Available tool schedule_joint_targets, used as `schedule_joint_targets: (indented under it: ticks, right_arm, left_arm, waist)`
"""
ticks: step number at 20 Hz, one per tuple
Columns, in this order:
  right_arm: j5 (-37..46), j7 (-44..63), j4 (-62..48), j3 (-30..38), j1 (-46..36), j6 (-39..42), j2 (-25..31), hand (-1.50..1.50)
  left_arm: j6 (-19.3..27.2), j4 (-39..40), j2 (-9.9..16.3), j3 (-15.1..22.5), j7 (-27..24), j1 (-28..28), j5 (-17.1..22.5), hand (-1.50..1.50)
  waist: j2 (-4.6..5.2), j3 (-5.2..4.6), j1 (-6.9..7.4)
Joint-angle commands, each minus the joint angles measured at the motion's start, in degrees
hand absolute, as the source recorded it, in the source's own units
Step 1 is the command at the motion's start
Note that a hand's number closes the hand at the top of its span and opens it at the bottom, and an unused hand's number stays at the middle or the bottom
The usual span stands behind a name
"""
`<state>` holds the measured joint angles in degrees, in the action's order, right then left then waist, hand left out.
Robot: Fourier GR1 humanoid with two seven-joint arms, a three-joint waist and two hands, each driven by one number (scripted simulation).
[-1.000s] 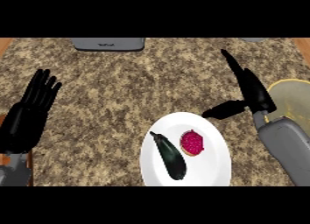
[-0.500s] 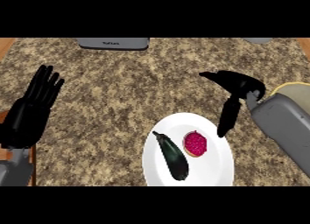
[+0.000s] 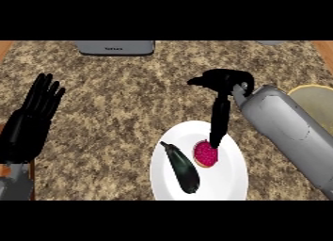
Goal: Pick the cupcake from the plate and place it in the bowl
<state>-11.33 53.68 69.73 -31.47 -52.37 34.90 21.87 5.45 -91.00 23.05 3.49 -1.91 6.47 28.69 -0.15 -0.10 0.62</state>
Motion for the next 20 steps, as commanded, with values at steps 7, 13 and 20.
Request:
schedule_joint_targets:
  ticks: [7,13,20]
  right_arm:
    - [-0.5,11.1,7.8,-1.3,6.1,-0.2,-2.3,-1.50]
    - [6.6,6.2,13.0,-0.7,11.6,-1.4,1.2,-1.50]
    - [17.7,1.7,17.6,-1.9,19.7,-3.0,-2.8,-1.50]
  left_arm:
    - [-0.6,-2.2,-1.2,-1.1,1.3,-1.8,-1.6,0.00]
    - [-1.0,0.6,-1.9,-3.4,3.5,2.3,-1.2,0.00]
    - [-1.8,-2.4,-4.4,-2.4,1.3,-1.8,-5.4,0.00]
  waist:
    - [-0.08,0.08,-0.60]
    - [0.00,0.09,-0.98]
    - [0.06,0.10,-0.50]
